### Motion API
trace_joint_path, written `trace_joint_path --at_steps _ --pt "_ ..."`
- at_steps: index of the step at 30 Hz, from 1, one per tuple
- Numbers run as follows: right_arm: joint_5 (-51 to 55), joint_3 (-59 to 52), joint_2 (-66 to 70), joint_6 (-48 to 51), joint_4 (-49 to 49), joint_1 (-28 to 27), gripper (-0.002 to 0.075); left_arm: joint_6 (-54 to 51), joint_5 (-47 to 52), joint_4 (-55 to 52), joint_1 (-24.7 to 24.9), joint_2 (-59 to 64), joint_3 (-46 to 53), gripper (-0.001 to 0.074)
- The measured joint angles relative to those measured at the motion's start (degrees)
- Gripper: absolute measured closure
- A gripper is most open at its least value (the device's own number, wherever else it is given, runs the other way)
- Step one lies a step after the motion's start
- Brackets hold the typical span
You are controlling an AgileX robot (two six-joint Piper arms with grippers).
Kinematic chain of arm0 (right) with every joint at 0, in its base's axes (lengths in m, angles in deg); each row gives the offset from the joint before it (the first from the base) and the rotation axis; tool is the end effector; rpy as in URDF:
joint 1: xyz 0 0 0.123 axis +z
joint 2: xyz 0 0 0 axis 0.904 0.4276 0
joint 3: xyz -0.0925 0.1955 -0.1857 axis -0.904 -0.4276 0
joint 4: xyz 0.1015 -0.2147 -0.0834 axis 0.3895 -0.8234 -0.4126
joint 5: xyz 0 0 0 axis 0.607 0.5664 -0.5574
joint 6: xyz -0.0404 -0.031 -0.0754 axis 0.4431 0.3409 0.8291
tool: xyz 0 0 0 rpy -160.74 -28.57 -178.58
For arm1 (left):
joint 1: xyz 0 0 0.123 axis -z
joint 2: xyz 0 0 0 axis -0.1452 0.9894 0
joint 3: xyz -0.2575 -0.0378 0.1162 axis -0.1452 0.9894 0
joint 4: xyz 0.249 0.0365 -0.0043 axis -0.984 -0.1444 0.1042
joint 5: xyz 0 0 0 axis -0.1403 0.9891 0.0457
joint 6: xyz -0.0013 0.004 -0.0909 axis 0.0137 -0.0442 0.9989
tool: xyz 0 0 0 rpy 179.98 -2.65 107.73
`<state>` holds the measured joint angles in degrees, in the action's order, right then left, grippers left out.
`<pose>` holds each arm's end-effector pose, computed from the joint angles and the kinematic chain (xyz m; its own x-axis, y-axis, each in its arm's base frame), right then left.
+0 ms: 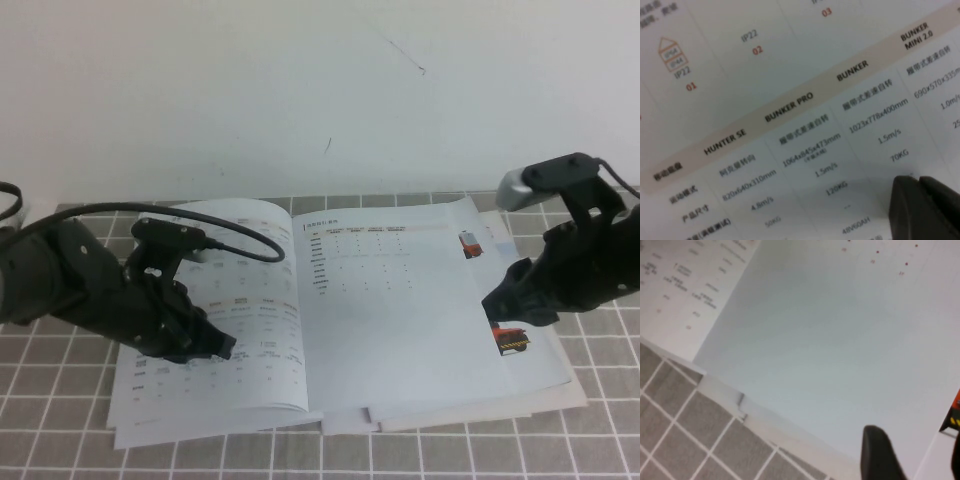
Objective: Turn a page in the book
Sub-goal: Open the closed book
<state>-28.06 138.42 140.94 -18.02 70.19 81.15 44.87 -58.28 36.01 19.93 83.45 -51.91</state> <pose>0.3092 0.1206 0.2366 -0.7351 -0.3687 -0.5689 -0.5470 0.8183 0.1764 0.3309 -0.0904 0.1832 -0.8170 0.2518 -0.5188 0.3852 0.9078 -0.1661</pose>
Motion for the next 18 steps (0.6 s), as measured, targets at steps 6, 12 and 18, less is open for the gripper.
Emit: trace_joint_path --at_steps 6,12,18 --pt "-1.85 4.05 8.59 -1.1 -0.36 0.0 0.0415 -0.12 0.74 -0.1 0.0 3.74 -0.03 0.0739" --pt "-5.35 5.0 12.93 -2.41 -2.66 0.0 0.0414 -0.35 1.19 -0.1 0.0 4.49 -0.24 0.0739" --pt "-7.93 5.09 15.32 -4.8 -2.87 -0.46 0.0414 -0.42 1.19 -0.1 0.0 4.49 -0.32 0.0739"
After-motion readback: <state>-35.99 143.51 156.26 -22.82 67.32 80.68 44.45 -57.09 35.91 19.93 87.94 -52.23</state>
